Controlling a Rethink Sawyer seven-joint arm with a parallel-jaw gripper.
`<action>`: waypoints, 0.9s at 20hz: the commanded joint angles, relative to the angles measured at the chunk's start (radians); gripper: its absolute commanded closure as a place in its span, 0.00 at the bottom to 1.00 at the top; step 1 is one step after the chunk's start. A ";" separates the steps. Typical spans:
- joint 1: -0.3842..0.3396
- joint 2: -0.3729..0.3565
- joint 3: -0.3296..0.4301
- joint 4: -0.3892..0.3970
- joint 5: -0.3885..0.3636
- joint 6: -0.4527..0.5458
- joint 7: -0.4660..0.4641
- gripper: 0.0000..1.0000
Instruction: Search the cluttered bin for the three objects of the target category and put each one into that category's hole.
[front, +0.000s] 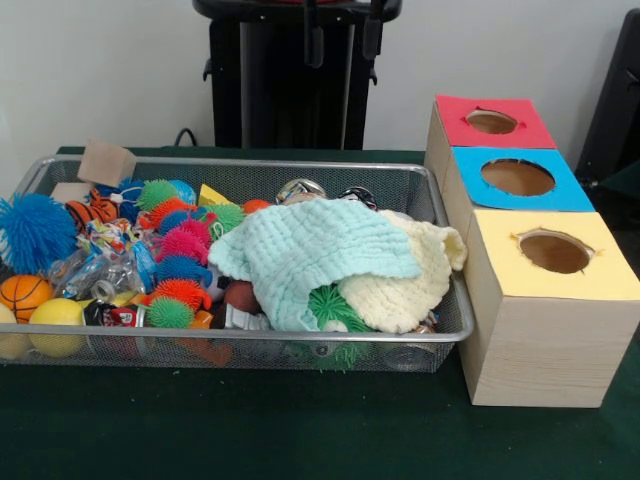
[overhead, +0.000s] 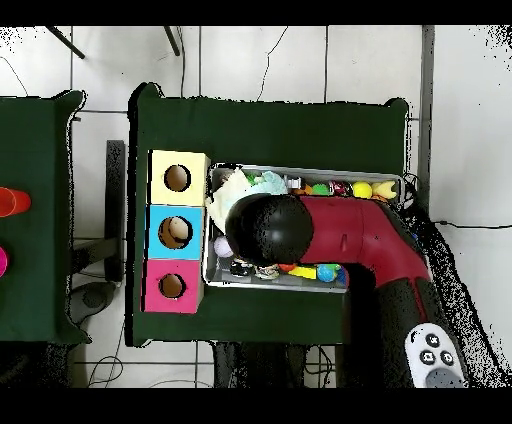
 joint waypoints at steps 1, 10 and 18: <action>0.001 -0.005 -0.065 0.102 0.041 -0.059 0.217 0.00; -0.036 0.070 -0.091 0.078 0.040 -0.122 0.172 0.00; -0.099 0.148 -0.095 -0.004 0.003 -0.109 0.076 0.00</action>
